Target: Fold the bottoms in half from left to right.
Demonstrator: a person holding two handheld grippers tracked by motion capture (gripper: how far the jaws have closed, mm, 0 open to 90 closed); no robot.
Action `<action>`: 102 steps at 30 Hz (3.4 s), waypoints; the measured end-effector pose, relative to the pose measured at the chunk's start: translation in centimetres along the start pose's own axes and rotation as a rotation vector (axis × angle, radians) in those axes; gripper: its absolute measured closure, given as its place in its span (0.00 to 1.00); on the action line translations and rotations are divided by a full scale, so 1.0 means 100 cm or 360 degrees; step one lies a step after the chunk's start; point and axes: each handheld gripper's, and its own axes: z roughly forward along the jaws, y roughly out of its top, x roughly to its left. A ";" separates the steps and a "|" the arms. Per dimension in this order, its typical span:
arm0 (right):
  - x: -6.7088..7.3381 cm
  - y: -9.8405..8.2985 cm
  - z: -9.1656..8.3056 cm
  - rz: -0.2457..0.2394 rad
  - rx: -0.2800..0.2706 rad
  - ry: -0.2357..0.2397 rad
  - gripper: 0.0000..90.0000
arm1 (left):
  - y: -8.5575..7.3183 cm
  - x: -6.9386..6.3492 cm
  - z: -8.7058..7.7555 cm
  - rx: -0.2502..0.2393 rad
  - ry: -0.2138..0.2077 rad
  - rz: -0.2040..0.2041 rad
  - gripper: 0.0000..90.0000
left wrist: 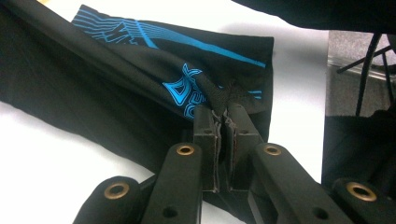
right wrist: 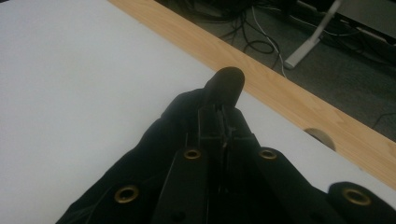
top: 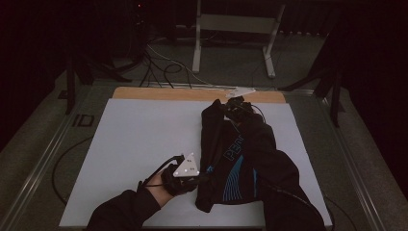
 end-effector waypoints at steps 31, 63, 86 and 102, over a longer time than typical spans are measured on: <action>-0.050 -0.041 -0.023 0.0092 0.0073 -0.0140 0.98 | 0.037 -0.010 0.069 -0.0031 -0.0176 0.0055 0.94; -0.072 -0.098 0.009 0.0150 0.0240 -0.0209 0.98 | 0.041 -0.011 0.129 0.0090 -0.0274 0.0020 0.94; -0.067 -0.093 -0.011 0.0300 0.0157 -0.0115 0.32 | 0.035 -0.001 0.102 -0.0041 -0.0237 -0.0105 0.26; -0.039 -0.107 -0.046 0.0285 0.0085 0.0050 0.12 | 0.025 0.017 0.082 -0.0052 -0.0145 -0.0193 0.00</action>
